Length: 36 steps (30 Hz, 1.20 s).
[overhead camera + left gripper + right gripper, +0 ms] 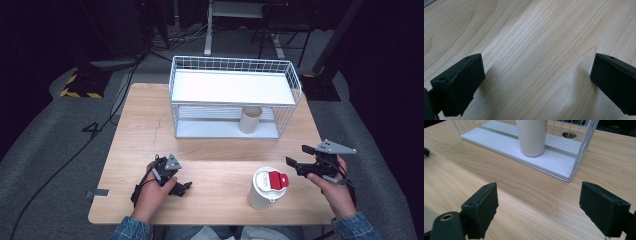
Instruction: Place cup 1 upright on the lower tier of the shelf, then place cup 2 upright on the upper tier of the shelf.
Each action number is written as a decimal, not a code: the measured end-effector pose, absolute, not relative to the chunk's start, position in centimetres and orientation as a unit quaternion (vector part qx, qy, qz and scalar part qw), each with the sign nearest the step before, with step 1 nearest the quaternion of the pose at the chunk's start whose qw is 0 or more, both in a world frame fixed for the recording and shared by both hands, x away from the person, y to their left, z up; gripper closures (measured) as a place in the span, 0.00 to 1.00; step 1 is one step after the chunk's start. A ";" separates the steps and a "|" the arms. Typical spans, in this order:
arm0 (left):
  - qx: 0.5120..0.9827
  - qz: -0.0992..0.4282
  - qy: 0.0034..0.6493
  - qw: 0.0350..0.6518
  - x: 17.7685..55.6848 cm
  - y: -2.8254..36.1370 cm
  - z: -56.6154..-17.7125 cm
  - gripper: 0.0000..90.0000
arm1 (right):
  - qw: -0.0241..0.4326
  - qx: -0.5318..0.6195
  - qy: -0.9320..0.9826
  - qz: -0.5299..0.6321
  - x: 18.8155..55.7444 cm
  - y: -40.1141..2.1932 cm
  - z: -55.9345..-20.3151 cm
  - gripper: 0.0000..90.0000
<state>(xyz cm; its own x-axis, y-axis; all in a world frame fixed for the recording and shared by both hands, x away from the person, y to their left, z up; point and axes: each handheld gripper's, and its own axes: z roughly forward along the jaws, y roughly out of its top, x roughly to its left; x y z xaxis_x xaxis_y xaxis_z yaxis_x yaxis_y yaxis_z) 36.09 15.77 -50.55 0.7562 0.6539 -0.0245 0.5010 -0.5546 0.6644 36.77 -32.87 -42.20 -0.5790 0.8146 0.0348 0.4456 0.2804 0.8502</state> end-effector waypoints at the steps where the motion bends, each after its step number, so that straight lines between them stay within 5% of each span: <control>1: 0.874 0.114 0.330 0.337 36.1 15.8 -50.5 0.00 | 0.209 0.401 0.774 0.443 36.4 -33.2 -42.2 0.17; 36: 0.875 0.114 0.330 0.337 36.1 15.8 -50.5 0.00 | 0.180 0.365 0.795 0.449 27.5 -32.5 -41.8 0.16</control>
<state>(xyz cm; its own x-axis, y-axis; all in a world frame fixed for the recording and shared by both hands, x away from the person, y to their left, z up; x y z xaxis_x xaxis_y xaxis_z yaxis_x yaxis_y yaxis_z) 36.13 15.77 -50.54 0.7567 0.6534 -0.0227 0.4999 -0.5559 0.6642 27.50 -32.52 -41.83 -0.6686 0.7424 0.0424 0.4194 0.3294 0.8459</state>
